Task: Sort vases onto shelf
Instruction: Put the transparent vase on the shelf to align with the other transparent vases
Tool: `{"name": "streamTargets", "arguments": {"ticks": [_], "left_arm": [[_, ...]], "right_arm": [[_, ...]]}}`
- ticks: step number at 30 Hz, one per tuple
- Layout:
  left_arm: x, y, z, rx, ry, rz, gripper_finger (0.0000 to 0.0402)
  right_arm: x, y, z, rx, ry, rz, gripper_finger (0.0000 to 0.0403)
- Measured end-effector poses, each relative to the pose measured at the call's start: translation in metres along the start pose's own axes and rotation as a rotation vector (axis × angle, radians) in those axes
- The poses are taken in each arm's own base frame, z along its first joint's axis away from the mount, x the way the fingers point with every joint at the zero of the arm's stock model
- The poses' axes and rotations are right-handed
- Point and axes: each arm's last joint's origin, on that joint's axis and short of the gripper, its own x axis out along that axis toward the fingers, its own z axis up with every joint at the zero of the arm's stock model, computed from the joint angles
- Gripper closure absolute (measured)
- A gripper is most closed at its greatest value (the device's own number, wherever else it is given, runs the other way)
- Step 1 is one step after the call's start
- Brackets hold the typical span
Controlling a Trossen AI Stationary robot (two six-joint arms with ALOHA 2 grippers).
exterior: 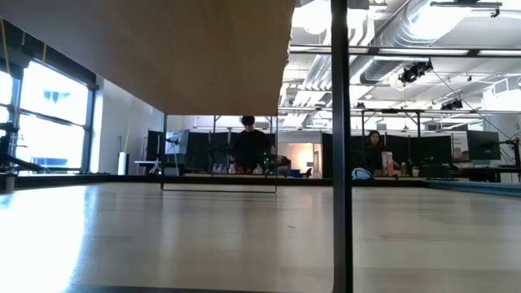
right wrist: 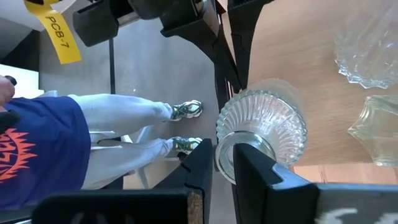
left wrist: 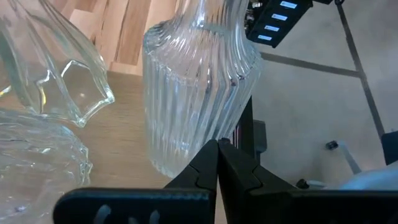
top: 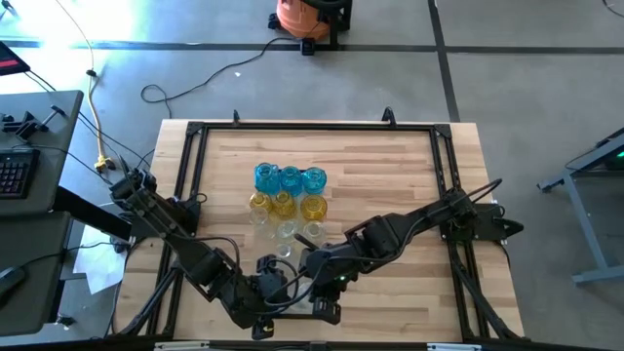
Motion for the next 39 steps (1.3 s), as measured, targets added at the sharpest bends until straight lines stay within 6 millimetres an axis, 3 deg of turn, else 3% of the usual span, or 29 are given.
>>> {"name": "streamTargets", "arguments": {"ticks": [25, 39], "left_arm": [[-0.0017, -0.0037, -0.0028, -0.019, 0.007, -0.017, 0.0401], [-0.0028, -0.0063, -0.0056, -0.011, 0.028, -0.037, 0.0401]], "right_arm": [[-0.0003, 0.0042, 0.006, -0.013, -0.084, 0.02, 0.0357], [-0.0004, 0.0042, 0.0066, -0.009, -0.092, 0.016, 0.0308]]}}
